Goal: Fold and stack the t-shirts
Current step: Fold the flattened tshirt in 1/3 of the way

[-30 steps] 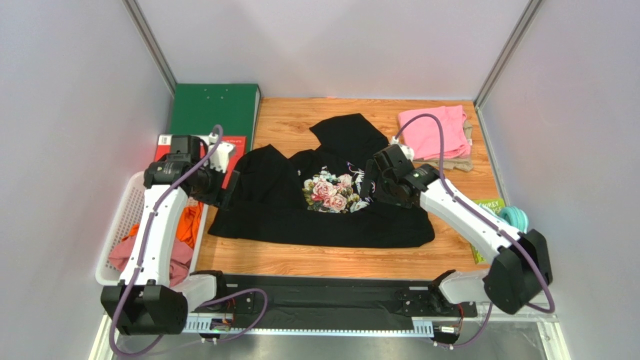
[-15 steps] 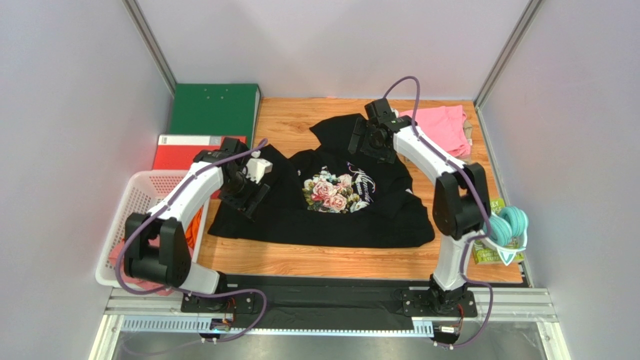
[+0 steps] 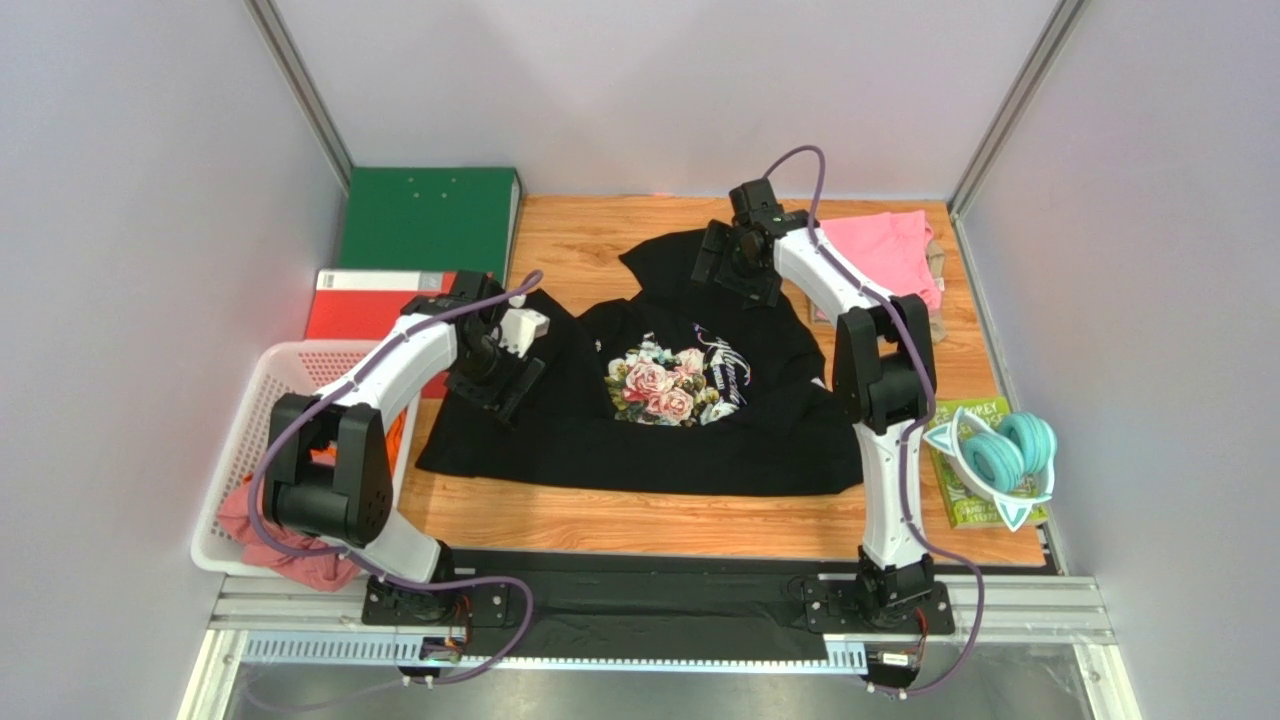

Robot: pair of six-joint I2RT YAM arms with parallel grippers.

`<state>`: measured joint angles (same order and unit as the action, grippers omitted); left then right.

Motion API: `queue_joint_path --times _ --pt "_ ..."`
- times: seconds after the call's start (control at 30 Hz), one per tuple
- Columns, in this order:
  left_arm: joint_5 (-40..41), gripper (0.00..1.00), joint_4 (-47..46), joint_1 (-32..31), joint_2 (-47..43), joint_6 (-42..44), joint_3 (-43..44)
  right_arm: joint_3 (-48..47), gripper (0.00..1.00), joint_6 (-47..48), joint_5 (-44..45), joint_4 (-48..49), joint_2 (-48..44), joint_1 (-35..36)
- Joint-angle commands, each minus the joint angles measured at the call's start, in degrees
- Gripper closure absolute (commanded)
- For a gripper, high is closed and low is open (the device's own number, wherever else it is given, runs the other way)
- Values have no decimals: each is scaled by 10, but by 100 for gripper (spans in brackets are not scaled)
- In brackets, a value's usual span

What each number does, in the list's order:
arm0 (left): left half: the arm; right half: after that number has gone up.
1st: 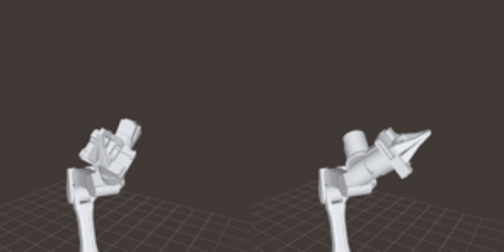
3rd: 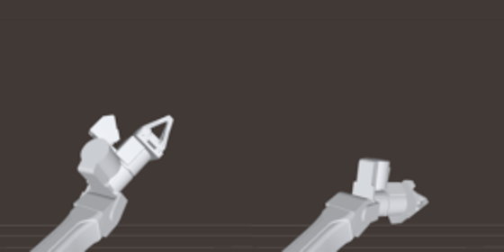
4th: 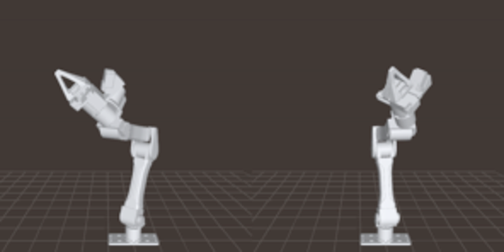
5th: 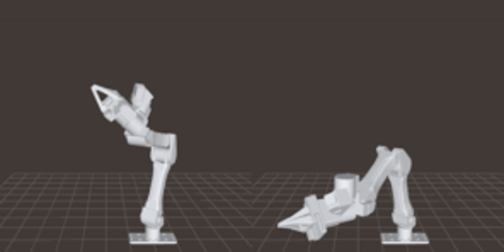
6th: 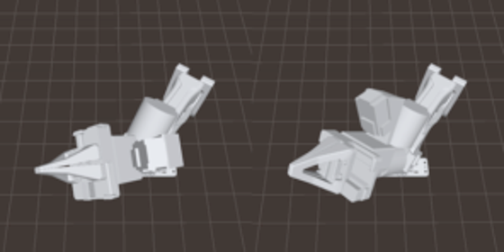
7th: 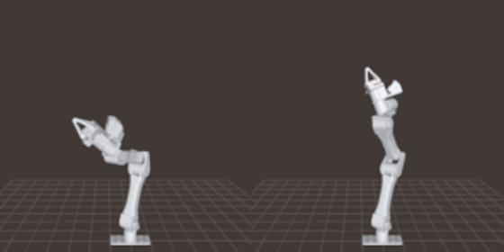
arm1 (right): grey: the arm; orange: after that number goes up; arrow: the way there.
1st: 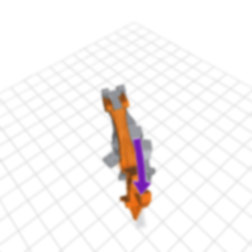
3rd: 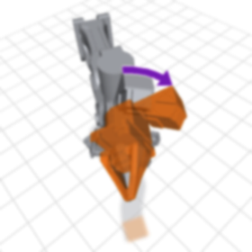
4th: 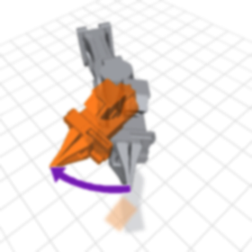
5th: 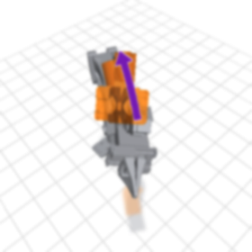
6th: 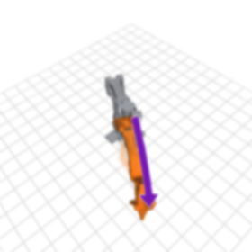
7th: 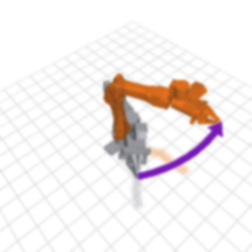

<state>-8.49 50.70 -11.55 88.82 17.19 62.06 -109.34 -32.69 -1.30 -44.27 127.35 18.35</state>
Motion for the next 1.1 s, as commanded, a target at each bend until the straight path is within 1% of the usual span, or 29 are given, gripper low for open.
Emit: queue_joint_path --times 0.0,0.13,0.4,0.47,0.57,0.6,0.67,0.7,0.73,0.83,0.87,0.9,1.03,1.07 --pt "-10 17 -16 -1 -14 -7 -23 -30 0 6 -42 -4 24 -33" --pt "-23 17 -13 -1 -23 -10 -45 -30 0 5 -66 -3 37 -52" --pt "-12 18 -5 -1 -11 -11 -54 -42 0 9 -111 -16 69 -77" --pt "-10 18 -3 -1 -13 -8 -52 -49 0 12 -108 -31 81 -84" --pt "-3 17 5 -1 -20 -3 -55 -61 0 22 -71 -63 84 -94" --pt "4 17 6 0 -25 3 -58 -52 0 23 -50 -66 73 -98" --pt "9 17 3 3 -46 15 -77 -37 0 22 -35 -68 57 -113" --pt "34 17 -3 5 -54 17 -84 -31 0 22 -19 -69 49 -119" --pt "40 16 -5 7 -62 27 -97 -16 0 24 -9 -71 30 -129" --pt "43 16 6 11 -72 39 -101 8 0 25 12 -71 -9 -149" --pt "44 17 7 11 -73 41 -100 14 0 22 33 -71 -18 -155" --pt "47 17 8 11 -73 43 -99 19 0 20 33 -71 -36 -161" --pt "62 17 4 11 -78 54 -99 34 0 17 22 -67 -59 -175" --pt "62 17 3 11 -80 54 -99 33 0 17 0 -67 -60 -173"
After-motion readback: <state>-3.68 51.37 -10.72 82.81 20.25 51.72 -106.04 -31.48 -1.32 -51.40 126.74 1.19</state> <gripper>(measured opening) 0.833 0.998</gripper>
